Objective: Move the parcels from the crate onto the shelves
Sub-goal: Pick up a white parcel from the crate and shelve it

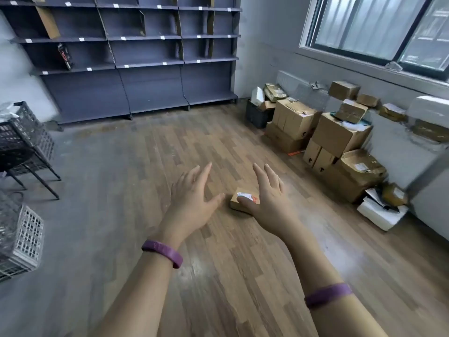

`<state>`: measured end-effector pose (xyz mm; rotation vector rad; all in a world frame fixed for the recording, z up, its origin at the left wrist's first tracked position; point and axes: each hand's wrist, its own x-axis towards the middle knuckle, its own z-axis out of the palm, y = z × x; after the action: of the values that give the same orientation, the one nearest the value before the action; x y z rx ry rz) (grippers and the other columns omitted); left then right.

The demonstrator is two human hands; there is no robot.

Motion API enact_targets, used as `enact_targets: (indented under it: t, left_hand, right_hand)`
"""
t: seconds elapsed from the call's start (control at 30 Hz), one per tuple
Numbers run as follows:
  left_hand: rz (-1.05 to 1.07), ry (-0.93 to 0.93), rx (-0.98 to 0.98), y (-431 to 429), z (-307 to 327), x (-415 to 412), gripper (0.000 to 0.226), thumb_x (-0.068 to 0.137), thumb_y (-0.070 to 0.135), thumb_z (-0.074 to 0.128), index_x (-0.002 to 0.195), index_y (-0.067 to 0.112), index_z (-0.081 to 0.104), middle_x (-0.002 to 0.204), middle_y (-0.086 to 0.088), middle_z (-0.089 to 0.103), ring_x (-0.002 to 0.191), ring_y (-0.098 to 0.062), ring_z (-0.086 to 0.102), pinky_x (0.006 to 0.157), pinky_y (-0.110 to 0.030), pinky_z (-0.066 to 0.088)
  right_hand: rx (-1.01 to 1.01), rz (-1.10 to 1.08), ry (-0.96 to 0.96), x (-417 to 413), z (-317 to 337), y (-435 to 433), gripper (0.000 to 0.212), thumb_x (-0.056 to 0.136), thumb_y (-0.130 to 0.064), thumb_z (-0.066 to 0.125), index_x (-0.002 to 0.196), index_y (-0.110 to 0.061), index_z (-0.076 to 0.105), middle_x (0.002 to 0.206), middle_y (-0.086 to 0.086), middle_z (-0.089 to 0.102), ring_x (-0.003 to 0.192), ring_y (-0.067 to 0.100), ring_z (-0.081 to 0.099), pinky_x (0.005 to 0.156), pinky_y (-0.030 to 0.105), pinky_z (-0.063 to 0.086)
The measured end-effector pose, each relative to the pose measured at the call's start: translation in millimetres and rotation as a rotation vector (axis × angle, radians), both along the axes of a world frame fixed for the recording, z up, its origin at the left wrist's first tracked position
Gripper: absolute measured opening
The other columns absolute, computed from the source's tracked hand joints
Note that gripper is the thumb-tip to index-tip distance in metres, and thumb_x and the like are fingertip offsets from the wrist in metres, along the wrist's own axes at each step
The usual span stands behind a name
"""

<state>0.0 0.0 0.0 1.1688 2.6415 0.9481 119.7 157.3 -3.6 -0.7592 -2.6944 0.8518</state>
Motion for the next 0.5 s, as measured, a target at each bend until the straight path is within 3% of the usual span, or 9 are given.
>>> enact_targets:
  t: [0.3, 0.5]
  left_hand:
    - [-0.036, -0.061, 0.060, 30.5, 11.7, -89.6, 0.071, 0.089, 0.050, 0.052, 0.144, 0.046, 0.006, 0.154, 0.016, 0.012, 0.144, -0.016, 0.012, 0.115, -0.042, 0.022]
    - [-0.012, -0.056, 0.039, 73.6, 2.5, -151.4, 0.071, 0.090, 0.049, 0.051, 0.147, 0.043, 0.008, 0.155, 0.012, 0.011, 0.145, -0.015, 0.009, 0.117, -0.045, 0.020]
  right_hand:
    - [0.034, -0.024, 0.038, -96.7, 1.5, 20.8, 0.081, 0.091, -0.053, 0.054, 0.152, -0.037, 0.003, 0.163, -0.003, -0.003, 0.150, 0.023, -0.005, 0.121, 0.050, 0.011]
    - [0.007, -0.054, 0.038, -161.8, -8.1, 74.4, 0.083, 0.090, -0.053, 0.056, 0.152, -0.038, 0.004, 0.162, -0.004, -0.003, 0.149, 0.024, -0.005, 0.120, 0.051, 0.011]
